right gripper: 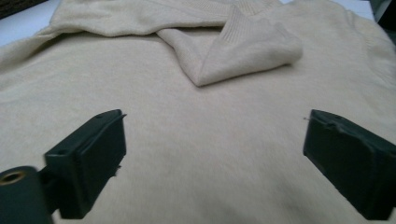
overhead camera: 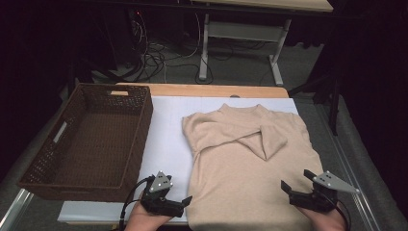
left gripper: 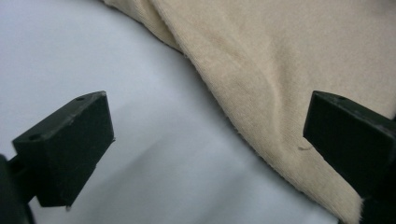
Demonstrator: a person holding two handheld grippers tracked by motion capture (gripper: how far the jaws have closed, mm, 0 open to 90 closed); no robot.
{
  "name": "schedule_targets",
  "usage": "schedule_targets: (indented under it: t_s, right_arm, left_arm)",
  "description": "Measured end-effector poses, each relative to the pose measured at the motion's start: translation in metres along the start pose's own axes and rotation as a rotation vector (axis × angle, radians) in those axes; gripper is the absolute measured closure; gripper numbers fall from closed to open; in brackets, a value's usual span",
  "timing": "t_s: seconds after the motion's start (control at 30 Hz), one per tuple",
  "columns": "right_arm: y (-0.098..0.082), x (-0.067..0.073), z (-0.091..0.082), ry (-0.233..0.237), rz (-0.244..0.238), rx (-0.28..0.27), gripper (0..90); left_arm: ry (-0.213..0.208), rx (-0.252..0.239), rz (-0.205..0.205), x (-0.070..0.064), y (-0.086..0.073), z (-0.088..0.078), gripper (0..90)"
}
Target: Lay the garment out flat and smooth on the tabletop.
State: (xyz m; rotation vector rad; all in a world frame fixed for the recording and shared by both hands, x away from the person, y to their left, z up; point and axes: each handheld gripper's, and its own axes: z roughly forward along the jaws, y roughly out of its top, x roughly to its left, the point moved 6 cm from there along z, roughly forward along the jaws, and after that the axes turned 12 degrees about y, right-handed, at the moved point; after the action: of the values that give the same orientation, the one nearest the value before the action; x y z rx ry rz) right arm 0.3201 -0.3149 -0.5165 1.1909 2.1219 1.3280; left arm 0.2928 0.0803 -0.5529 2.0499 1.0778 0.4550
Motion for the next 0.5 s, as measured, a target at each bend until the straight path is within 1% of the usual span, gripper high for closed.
schedule_targets:
  t_s: [0.03,0.07,0.13,0.2,0.27,0.33,0.37,0.4,0.43,0.47,0.5]
  right_arm:
    - [0.000,0.000,0.000,0.000,0.000,0.000,1.9]
    - [0.003,-0.001,0.005,0.003,0.001,0.003,0.0]
    - [0.010,-0.004,0.017,-0.003,0.002,0.010,0.0]
    - [0.016,-0.007,0.027,-0.005,-0.003,0.017,0.0]
    - [0.022,-0.012,0.039,-0.010,-0.003,0.028,0.0]
    - [0.028,-0.018,0.050,-0.023,-0.004,0.044,0.0]
    - [0.031,-0.022,0.056,-0.028,0.007,0.048,0.0]
    - [0.037,-0.031,0.070,-0.048,0.027,0.058,0.9]
    - [0.037,-0.031,0.070,-0.048,0.027,0.058,0.9]
    - [0.041,-0.037,0.080,-0.056,0.039,0.069,2.7]
    - [0.041,-0.037,0.080,-0.056,0.039,0.069,2.7]
  left_arm:
    - [0.003,-0.006,-0.004,0.000,0.001,0.000,0.0]
    - [0.003,-0.010,-0.007,0.000,0.002,-0.001,0.0]
    - [-0.002,-0.017,-0.010,0.000,0.003,-0.001,0.0]
    - [0.002,-0.015,-0.006,-0.001,0.003,-0.001,0.0]
    - [0.009,-0.010,0.010,-0.002,0.002,0.000,0.0]
    - [0.002,-0.009,0.010,-0.004,0.002,0.000,0.0]
    - [-0.003,-0.008,0.010,-0.005,0.002,0.000,0.0]
    - [-0.007,-0.007,0.013,-0.006,0.002,0.000,0.0]
    - [-0.010,-0.009,0.014,-0.006,0.002,0.000,0.0]
    - [-0.015,-0.009,0.018,-0.007,0.002,0.000,0.0]
    - [-0.015,-0.010,0.021,-0.007,0.002,0.000,0.0]
